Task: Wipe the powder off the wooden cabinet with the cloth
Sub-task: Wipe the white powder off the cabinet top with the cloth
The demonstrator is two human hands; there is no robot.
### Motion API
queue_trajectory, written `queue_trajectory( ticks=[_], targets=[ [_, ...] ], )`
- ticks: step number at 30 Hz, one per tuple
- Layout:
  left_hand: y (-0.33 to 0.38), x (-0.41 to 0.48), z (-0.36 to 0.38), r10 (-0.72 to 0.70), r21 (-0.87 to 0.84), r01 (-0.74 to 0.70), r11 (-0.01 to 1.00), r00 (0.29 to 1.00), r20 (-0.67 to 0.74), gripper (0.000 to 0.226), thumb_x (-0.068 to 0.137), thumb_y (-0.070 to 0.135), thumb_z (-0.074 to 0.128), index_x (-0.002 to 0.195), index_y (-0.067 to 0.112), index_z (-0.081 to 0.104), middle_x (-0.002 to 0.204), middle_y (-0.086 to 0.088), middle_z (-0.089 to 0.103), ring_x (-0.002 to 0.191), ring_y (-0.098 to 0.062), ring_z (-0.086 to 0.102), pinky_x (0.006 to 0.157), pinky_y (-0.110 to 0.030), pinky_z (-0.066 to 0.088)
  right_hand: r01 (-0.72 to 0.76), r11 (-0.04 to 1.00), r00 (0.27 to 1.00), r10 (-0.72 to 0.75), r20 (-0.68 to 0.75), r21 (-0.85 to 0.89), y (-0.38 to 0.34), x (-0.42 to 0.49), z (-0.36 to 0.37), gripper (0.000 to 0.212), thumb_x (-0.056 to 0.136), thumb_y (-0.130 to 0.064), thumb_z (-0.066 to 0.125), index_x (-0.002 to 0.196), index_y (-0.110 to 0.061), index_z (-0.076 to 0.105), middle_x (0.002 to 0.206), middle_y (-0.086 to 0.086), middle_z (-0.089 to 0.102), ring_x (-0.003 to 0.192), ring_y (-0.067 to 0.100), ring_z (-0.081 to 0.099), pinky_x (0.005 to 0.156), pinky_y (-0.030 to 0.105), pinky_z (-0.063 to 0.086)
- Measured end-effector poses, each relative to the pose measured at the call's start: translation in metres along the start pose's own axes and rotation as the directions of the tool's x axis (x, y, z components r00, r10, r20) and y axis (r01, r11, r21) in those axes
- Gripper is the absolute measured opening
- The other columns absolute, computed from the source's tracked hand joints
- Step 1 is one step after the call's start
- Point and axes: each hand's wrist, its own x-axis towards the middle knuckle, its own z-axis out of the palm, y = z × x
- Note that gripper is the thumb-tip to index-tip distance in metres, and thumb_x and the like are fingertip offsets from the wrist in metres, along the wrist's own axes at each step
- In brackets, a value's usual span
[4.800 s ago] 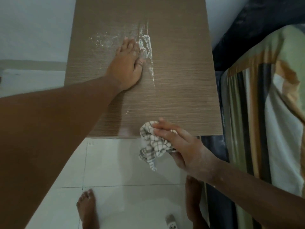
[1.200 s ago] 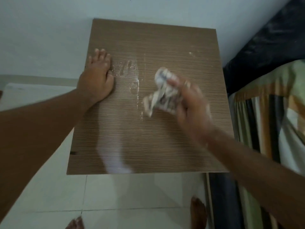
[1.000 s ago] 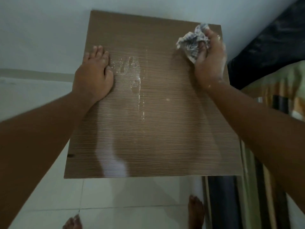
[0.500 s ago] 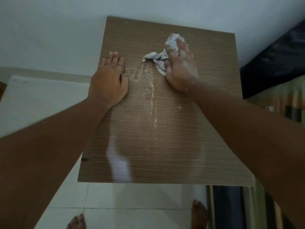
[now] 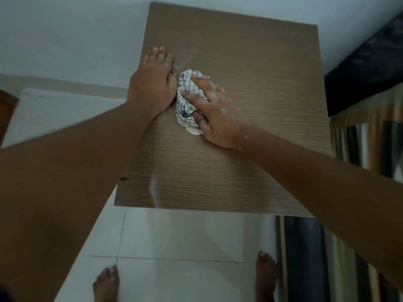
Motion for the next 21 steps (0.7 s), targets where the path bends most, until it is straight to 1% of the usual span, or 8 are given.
queue_trajectory(
  ticks=[4,8,11,15,17,21],
  targets=[
    [-0.001,-0.002,-0.001,-0.012,-0.009,0.012,1.000,1.000,0.013,0.059,0.094,0.020,0.036,0.151,0.006,0.037,0.162,-0.013,0.029,0.153,-0.023,0.020,0.126,-0.036,0.015,0.040,0.999,0.999,-0.040,0.013,-0.021,-0.016,-0.029,0.006,0.052,0.103,-0.032,0.046,0.153,-0.020,0.041,0.168,0.013,0.018,0.156,0.032,0.012,0.126,0.048,0.015],
    [0.001,-0.005,-0.002,-0.027,-0.011,0.027,1.000,0.999,0.021,0.059,0.095,0.021,0.035,0.152,0.008,0.036,0.163,-0.011,0.027,0.153,-0.021,0.019,0.126,-0.035,0.015,0.066,0.998,0.997,-0.065,0.035,-0.024,-0.030,-0.057,0.012,0.053,0.104,-0.038,0.039,0.153,-0.019,0.040,0.168,0.014,0.016,0.157,0.034,0.011,0.125,0.054,0.019],
    [0.001,-0.008,-0.003,-0.036,-0.024,0.036,0.999,0.999,0.025,0.059,0.095,0.021,0.034,0.152,0.009,0.036,0.163,-0.009,0.027,0.153,-0.019,0.019,0.126,-0.035,0.014,0.084,0.996,0.996,-0.083,0.031,-0.020,-0.040,-0.076,0.018,0.051,0.104,-0.035,0.042,0.153,-0.018,0.042,0.167,0.015,0.018,0.156,0.034,0.012,0.124,0.056,0.022],
    [0.001,-0.011,-0.005,-0.039,-0.022,0.040,0.999,0.999,0.031,0.060,0.093,0.022,0.033,0.152,0.010,0.037,0.163,-0.009,0.029,0.153,-0.021,0.020,0.126,-0.035,0.016,0.106,0.994,0.994,-0.106,0.025,0.007,-0.052,-0.098,0.022,0.049,0.104,-0.030,0.047,0.150,-0.016,0.045,0.166,0.015,0.022,0.156,0.034,0.015,0.124,0.054,0.024],
    [0.002,-0.012,-0.005,-0.032,-0.017,0.032,0.999,0.999,0.030,0.059,0.093,0.022,0.033,0.151,0.010,0.040,0.162,-0.010,0.030,0.152,-0.022,0.022,0.125,-0.035,0.016,0.110,0.994,0.993,-0.111,0.034,0.029,-0.057,-0.109,0.024,0.048,0.104,-0.030,0.047,0.149,-0.016,0.047,0.166,0.014,0.023,0.156,0.032,0.015,0.125,0.052,0.023],
    [0.002,-0.014,-0.008,-0.042,-0.059,0.043,0.997,0.999,0.017,0.058,0.093,0.022,0.034,0.149,0.009,0.043,0.161,-0.010,0.033,0.152,-0.021,0.024,0.125,-0.033,0.017,0.115,0.993,0.991,-0.118,0.067,0.039,-0.066,-0.128,0.029,0.048,0.104,-0.032,0.046,0.150,-0.018,0.046,0.166,0.012,0.023,0.157,0.029,0.014,0.125,0.050,0.022]
  ],
)
